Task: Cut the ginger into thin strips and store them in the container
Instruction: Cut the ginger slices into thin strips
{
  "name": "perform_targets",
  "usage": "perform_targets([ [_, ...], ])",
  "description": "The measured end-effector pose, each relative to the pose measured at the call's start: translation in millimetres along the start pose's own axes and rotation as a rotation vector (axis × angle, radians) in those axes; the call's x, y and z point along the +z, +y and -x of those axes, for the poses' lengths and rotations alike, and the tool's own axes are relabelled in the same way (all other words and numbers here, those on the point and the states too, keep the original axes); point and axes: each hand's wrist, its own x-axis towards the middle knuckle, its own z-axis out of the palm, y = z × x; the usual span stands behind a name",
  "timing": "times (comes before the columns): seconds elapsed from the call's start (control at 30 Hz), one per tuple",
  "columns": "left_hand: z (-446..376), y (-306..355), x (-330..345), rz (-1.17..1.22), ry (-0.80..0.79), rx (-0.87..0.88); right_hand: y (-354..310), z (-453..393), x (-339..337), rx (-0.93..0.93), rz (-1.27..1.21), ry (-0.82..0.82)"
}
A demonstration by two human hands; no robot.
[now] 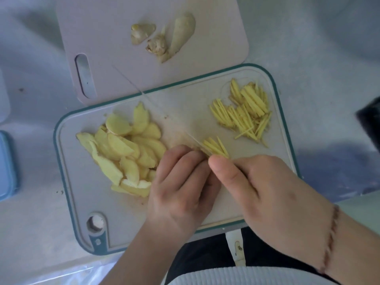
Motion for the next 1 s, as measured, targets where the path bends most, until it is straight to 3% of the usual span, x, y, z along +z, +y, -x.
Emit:
perform_targets([
  [0.1, -3, 2, -5, -0.089, 0.042, 0.079, 9, 22, -4, 0.04, 0.019, 0.021],
  [0.4, -4, 5, -6, -0.1, 0.022, 0.049, 36, 42, 4, 0.101, -0.026, 0.008],
  [0.73, -3, 2, -4, -0.123, 0.054, 0.038, 2, -14, -4, 0.036, -0.051, 0.002],
  [1.0, -2, 2, -3, -0.109, 0.074, 0.033, 15, 22, 0, 0.102, 0.047, -0.016],
])
